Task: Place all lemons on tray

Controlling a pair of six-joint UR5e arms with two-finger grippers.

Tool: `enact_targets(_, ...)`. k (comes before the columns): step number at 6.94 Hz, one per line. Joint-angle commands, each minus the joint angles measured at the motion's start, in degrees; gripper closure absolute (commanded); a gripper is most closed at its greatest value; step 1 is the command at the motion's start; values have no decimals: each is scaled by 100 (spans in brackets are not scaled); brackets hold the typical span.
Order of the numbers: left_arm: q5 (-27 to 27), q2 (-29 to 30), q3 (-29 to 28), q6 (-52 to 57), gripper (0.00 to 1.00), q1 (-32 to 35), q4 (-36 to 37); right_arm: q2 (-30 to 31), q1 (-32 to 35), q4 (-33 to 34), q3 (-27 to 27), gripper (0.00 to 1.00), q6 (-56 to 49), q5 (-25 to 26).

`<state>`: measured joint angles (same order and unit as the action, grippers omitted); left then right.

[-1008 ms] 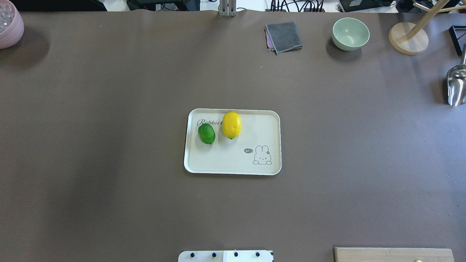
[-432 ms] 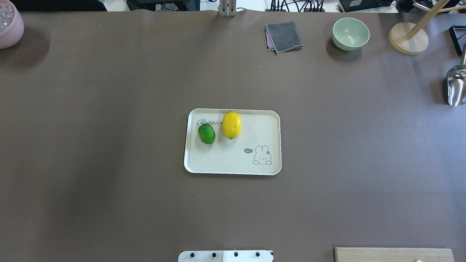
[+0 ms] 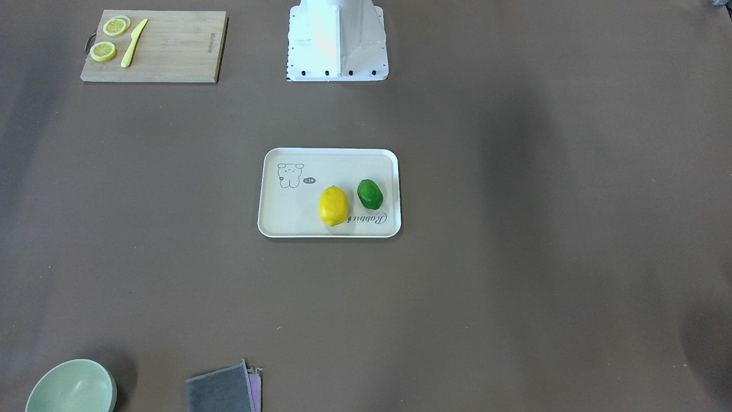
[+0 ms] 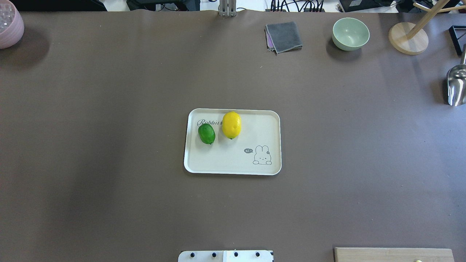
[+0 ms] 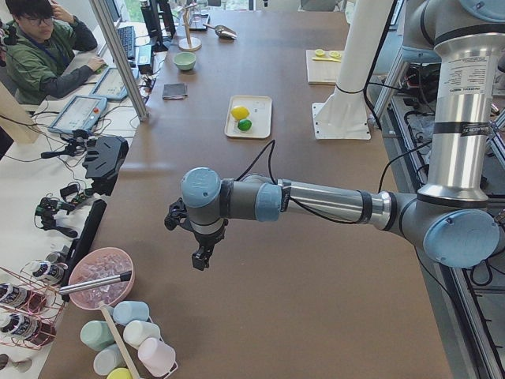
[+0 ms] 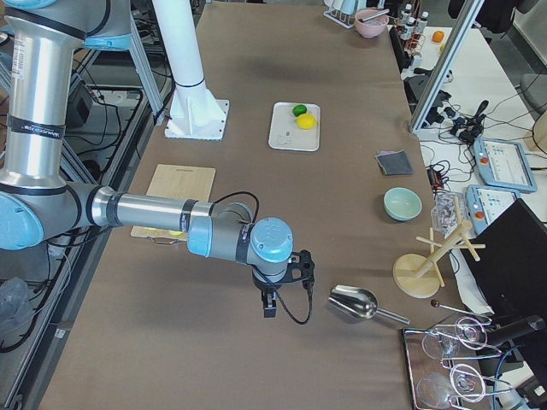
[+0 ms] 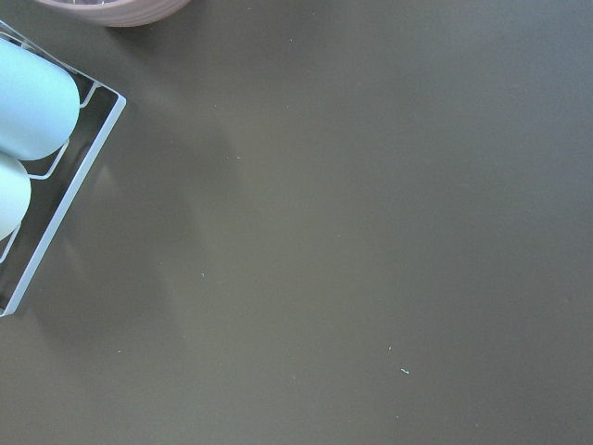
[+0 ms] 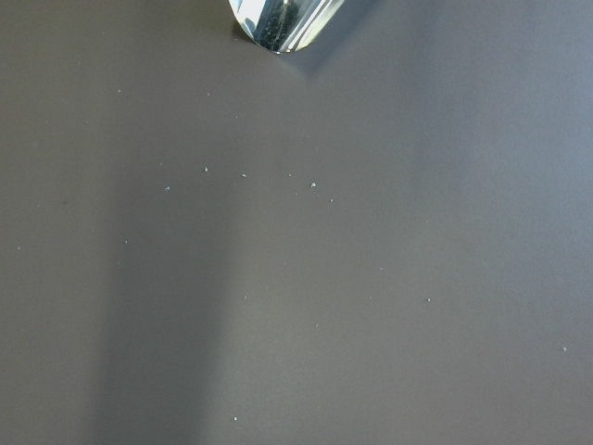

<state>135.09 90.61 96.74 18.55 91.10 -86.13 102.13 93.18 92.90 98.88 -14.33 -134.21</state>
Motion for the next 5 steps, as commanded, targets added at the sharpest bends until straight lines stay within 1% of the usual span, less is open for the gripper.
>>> enact_targets(1, 0, 0, -6, 0, 2, 4, 0, 0, -11, 0, 0, 0, 0, 0)
enact_targets(3, -9, 0, -6, 0, 2, 4, 0, 0, -20, 0, 0, 0, 0, -44)
enact_targets(5, -9, 0, -58, 0, 2, 4, -175, 0, -20, 0, 9, 0, -9, -44)
